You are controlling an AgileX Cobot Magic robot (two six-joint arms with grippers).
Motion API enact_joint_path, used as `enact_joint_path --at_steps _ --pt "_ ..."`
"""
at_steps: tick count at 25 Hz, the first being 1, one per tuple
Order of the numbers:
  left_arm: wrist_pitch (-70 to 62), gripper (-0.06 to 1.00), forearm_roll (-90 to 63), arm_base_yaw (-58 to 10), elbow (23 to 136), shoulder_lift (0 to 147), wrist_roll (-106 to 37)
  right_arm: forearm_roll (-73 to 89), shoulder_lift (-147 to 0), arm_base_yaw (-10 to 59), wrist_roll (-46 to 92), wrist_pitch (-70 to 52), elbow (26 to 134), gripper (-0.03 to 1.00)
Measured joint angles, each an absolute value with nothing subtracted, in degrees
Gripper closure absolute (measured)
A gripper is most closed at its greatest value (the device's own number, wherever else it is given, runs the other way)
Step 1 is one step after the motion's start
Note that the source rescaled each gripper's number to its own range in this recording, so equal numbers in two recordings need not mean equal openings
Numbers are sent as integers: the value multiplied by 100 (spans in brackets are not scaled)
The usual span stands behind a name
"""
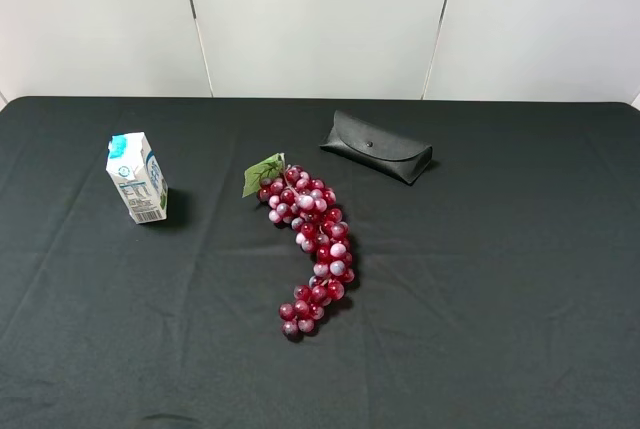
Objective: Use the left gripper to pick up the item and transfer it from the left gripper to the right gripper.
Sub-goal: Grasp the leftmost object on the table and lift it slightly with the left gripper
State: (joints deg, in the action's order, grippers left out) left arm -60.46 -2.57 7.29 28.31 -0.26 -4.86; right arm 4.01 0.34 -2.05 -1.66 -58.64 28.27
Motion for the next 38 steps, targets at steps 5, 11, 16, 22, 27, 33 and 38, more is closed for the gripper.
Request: enact_joint_path --at_steps 5,11,16,22,27,33,38 --pt "-6046 -3 -257 729 2831 -26 -486 401 34 -205 -166 -5864 2827 -3" --pt "-6046 -3 -311 729 2831 -26 -486 401 34 -205 -166 -5864 2827 -3" --pt "-6062 -5 -431 729 2843 40 -486 401 34 -205 -166 -5864 2827 -3" --pt "-6175 -6 -519 729 3388 1050 -486 401 34 -205 -166 -5864 2827 -3" --pt "-6175 -6 -540 729 3869 1947 -486 401 34 -205 -166 -5864 2827 -3" --pt "-6117 -6 -553 729 4412 3325 -486 401 34 -205 -166 -5864 2827 -3" --pt "-5712 -6 -553 505 4795 4816 -461 401 34 -205 -166 -5864 2827 -3"
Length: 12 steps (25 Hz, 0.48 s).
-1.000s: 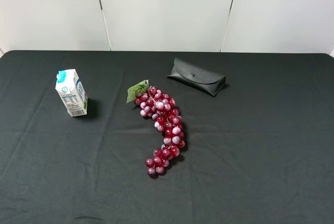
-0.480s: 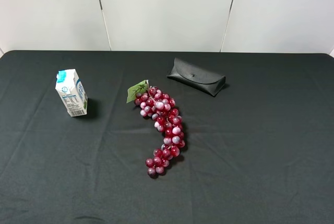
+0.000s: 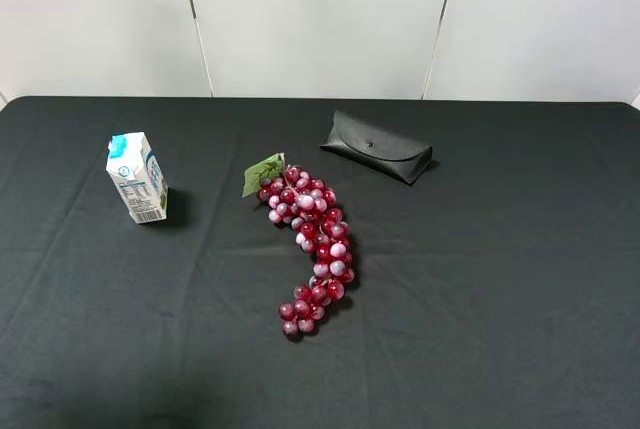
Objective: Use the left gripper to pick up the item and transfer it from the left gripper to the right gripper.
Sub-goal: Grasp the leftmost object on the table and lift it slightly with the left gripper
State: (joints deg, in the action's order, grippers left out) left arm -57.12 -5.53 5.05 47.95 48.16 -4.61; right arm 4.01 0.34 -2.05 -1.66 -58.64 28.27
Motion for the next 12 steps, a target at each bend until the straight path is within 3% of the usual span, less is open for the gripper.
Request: enact_joint_path --at_steps 12 --pt "-4716 -6 0 -834 5579 7852 578 401 34 -205 -166 -5864 2827 -3"
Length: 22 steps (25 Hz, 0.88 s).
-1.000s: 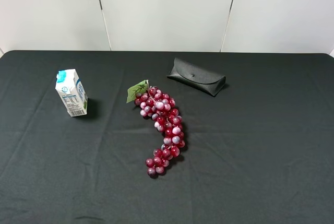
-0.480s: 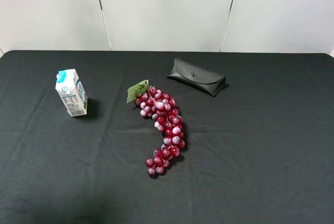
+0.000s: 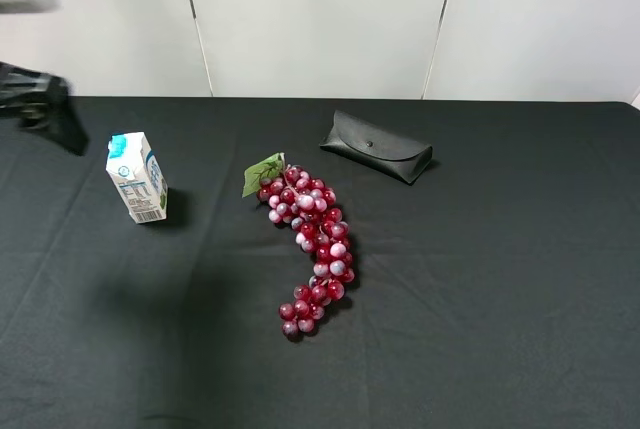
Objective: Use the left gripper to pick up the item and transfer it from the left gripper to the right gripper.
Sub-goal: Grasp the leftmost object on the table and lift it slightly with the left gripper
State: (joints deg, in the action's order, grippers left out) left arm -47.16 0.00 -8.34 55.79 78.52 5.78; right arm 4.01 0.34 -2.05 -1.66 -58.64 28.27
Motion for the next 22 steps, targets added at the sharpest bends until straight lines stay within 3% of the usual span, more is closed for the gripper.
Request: enact_joint_path --at_steps 6,22 --pt "-4400 -6 344 -1326 6022 8866 1427 401 34 -205 -166 -5864 2827 -3" --pt "-3179 -6 88 -1408 6219 10298 1949 401 34 -205 -166 -5864 2827 -3"
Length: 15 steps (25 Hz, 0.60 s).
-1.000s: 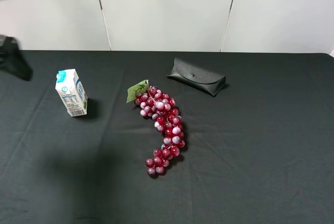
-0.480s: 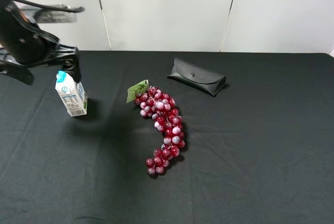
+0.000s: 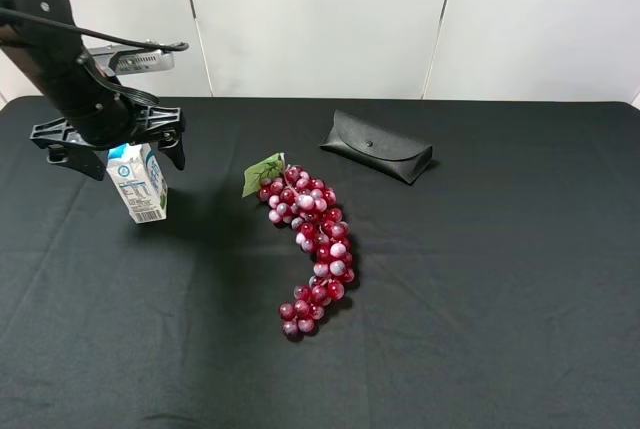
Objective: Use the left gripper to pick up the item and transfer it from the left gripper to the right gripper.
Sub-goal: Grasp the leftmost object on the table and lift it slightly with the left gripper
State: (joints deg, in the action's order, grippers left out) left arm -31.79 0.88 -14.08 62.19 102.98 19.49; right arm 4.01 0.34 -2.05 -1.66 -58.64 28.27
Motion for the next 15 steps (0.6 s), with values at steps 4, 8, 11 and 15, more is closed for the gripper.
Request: enact_joint_path --at_steps 4,8,11,15 --pt "-3040 -6 59 -1408 6291 10500 2046 401 34 -205 -166 -5864 2827 -3" --pt "-2955 -6 48 -1408 6302 10543 2150 401 34 -205 -166 -5864 2827 -3" --pt "-2907 -6 48 -1408 6302 10543 2223 401 34 -205 -166 -5864 2827 -3" --pt "-2882 2 48 -1408 6302 10543 2320 401 34 -205 -166 -5864 2827 -3"
